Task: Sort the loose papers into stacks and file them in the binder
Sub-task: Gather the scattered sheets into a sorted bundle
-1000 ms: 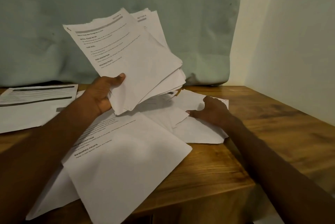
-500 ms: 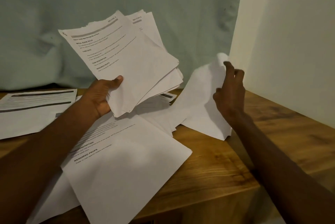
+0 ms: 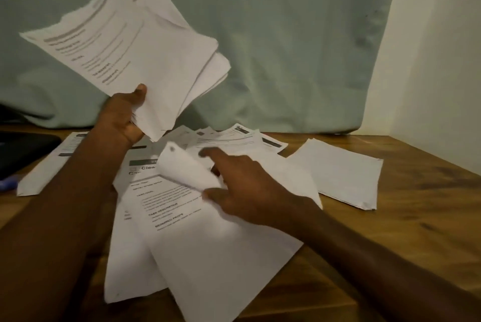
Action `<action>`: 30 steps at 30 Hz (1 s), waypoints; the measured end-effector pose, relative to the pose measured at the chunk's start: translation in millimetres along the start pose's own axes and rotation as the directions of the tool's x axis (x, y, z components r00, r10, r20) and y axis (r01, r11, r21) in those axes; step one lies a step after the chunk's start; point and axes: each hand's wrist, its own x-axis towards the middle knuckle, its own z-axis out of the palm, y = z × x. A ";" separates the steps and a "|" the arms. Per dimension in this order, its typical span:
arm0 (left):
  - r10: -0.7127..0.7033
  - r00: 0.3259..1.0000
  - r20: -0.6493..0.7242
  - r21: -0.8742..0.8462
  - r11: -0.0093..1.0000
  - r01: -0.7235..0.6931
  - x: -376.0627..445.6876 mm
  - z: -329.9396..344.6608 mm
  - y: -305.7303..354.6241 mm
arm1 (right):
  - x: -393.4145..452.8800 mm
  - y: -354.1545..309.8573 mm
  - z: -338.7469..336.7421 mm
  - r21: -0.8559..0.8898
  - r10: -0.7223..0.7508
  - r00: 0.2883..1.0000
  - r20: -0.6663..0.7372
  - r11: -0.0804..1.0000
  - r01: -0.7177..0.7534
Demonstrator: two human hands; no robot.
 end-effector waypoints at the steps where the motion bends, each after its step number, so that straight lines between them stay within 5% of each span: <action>1: -0.010 1.000 -0.001 0.005 1.000 0.010 1.7 -3.0 -2.1 | 2.6 -3.1 1.8 0.097 0.022 0.997 0.068 0.995 -0.028; 4: -0.027 1.000 -0.015 0.015 1.000 0.027 4.7 -8.5 -8.6 | 25.0 11.0 -6.1 0.363 0.059 0.998 -0.027 0.931 -0.045; 6: -0.037 0.999 -0.014 0.014 0.999 0.037 6.6 -10.6 -11.5 | 45.2 38.4 -18.5 0.201 0.082 0.985 -0.151 0.978 -0.051; 9: -0.068 0.997 -0.034 -0.004 0.998 0.068 12.1 -17.1 -12.6 | 65.8 74.6 -23.0 -0.074 0.133 0.990 -0.052 0.988 -0.137; 16: -0.095 0.993 -0.075 -0.005 0.995 0.095 16.9 -21.0 -21.2 | 72.2 105.0 -3.4 -0.039 0.235 0.972 0.014 0.971 -0.234; 22: -0.085 0.994 -0.071 -0.045 0.996 0.082 17.2 -23.9 -25.0 | 73.8 115.6 -28.6 0.254 0.247 0.926 -0.285 0.951 -0.175; 25: -0.061 0.997 -0.046 -0.057 0.997 0.058 15.2 -19.7 -26.7 | 66.0 121.9 -42.0 0.588 0.381 0.831 -0.406 0.805 -0.081; 30: -0.025 1.000 -0.014 -0.052 0.998 0.024 16.6 -12.3 -25.7 | 63.7 127.3 -44.0 0.838 0.572 0.730 -0.375 0.546 0.002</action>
